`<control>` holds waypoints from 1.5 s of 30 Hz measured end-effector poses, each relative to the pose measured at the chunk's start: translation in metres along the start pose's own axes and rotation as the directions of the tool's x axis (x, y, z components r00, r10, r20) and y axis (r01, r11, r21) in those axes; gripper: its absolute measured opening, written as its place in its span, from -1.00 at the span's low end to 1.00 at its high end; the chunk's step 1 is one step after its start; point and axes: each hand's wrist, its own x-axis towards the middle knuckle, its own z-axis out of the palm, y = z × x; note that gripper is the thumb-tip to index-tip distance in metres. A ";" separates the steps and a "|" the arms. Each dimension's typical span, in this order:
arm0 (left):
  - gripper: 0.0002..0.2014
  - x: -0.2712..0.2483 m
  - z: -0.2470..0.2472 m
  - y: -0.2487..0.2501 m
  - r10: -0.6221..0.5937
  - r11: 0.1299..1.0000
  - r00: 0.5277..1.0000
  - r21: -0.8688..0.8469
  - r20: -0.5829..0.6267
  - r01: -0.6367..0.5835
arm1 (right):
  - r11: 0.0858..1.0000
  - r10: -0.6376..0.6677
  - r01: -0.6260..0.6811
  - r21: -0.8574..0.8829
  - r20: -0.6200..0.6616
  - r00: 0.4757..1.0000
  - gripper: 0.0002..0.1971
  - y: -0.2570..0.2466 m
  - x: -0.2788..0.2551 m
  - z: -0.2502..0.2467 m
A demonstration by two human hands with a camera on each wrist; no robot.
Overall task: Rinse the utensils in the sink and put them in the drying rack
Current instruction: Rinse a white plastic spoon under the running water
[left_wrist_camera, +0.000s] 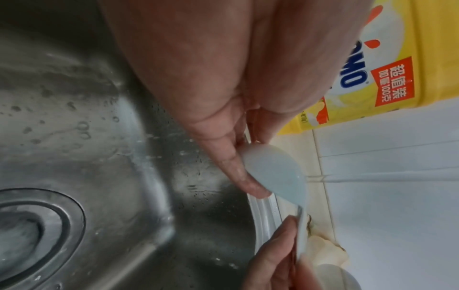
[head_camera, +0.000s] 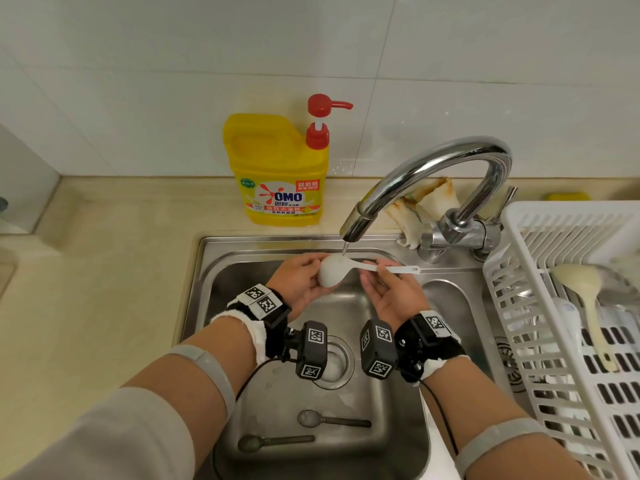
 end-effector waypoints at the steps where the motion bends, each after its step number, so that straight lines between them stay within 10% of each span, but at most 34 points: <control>1: -0.69 -0.001 0.002 0.001 -0.002 1.000 1.000 0.008 0.005 0.002 | 1.000 0.001 -0.001 0.000 -0.005 1.000 -0.81 0.000 0.000 -0.001; 32: -0.69 -0.029 -0.027 0.019 0.066 0.985 0.997 -0.156 -0.035 -0.070 | 0.965 0.253 -0.253 -0.067 -0.005 0.967 -0.82 0.032 0.009 0.033; 45: -0.58 -0.038 -0.066 0.031 0.090 0.975 0.969 -0.180 -0.232 -0.133 | 0.984 0.147 -0.151 -0.092 -0.044 0.988 -0.84 0.039 0.004 0.041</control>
